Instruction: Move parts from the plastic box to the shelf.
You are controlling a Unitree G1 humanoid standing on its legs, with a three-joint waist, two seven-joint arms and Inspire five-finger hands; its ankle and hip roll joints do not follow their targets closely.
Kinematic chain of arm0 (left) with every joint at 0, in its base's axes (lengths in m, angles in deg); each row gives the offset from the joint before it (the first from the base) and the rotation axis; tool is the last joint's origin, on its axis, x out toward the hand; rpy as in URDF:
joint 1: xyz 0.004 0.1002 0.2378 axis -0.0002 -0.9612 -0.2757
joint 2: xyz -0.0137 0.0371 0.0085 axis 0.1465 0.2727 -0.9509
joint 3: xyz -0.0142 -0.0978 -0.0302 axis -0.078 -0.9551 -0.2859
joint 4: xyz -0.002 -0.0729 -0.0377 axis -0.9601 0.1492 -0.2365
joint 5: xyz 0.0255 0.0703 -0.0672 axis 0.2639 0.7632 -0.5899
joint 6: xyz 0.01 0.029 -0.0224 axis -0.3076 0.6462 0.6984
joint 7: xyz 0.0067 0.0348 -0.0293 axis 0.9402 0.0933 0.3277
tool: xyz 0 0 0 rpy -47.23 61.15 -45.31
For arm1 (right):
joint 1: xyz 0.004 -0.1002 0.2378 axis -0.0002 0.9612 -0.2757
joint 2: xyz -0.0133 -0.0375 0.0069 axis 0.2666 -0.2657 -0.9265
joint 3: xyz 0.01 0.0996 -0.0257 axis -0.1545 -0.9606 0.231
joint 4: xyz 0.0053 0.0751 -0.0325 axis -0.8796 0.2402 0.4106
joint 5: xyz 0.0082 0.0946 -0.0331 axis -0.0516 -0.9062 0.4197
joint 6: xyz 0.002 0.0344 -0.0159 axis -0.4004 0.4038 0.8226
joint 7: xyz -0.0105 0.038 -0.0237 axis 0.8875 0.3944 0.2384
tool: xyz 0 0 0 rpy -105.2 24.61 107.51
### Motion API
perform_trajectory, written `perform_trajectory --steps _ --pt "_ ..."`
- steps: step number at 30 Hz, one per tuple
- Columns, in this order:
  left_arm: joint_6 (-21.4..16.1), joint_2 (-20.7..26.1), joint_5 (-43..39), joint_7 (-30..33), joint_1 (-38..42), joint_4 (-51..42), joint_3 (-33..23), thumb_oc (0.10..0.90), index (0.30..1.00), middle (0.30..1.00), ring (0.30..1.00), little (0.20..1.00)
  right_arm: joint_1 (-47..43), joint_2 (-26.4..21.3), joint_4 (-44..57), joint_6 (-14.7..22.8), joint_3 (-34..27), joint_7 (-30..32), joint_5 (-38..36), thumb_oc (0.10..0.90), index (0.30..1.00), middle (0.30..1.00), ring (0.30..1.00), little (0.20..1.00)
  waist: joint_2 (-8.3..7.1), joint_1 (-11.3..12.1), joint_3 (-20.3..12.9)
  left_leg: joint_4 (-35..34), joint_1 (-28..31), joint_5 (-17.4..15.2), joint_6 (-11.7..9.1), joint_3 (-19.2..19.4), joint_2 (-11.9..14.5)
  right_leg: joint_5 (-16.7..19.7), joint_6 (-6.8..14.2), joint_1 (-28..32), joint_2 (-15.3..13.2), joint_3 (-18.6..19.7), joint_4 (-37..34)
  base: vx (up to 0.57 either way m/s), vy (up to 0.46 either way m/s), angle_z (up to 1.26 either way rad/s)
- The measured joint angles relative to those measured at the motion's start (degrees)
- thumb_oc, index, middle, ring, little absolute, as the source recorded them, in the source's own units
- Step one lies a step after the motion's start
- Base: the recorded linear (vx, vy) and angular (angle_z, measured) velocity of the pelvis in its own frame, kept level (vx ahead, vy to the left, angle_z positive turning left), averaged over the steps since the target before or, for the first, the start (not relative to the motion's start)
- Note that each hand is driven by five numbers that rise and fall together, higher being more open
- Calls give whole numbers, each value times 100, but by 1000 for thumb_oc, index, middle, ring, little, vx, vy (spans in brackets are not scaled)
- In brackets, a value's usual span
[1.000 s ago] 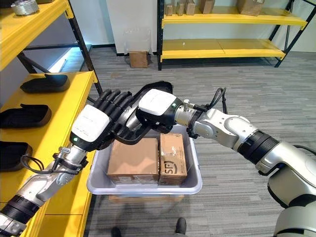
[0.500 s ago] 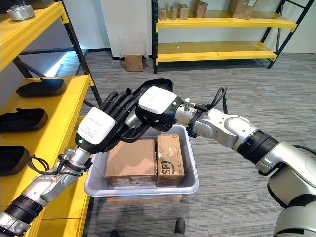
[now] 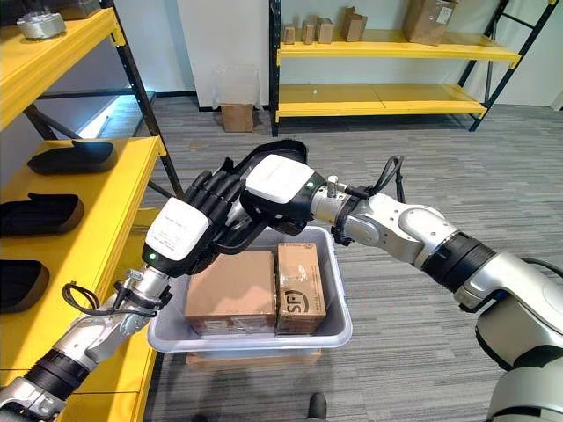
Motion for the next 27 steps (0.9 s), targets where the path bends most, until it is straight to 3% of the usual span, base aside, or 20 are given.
perform_trajectory --steps 1,8,26,27 --pt "23 -11 0 13 3 3 4 400 300 300 300 300 0 10 -28 13 1 0 0 400 300 300 300 300 -12 0 -8 0 3 -2 4 7 0 0 0 0 1 5 0 0 0 0" --pt "147 -132 12 128 248 560 203 400 300 300 300 300 -1 209 -174 8 -6 9 -9 400 300 300 300 300 -46 5 -44 -1 87 -49 20 123 13 4 -5 -3 11 114 0 10 0 -8" --pt "178 -166 -6 365 433 619 268 400 300 300 300 300 53 223 -207 -53 34 -1 -8 400 300 300 300 300 -50 -80 -61 0 100 -30 -39 126 75 -9 -27 -2 85 117 0 0 0 0" --pt "176 -166 -6 364 432 621 271 400 300 300 300 300 53 223 -207 -55 34 -1 -8 588 564 564 564 564 -50 -87 -61 0 99 -30 -39 125 75 -9 -27 -2 85 117 0 0 0 0"
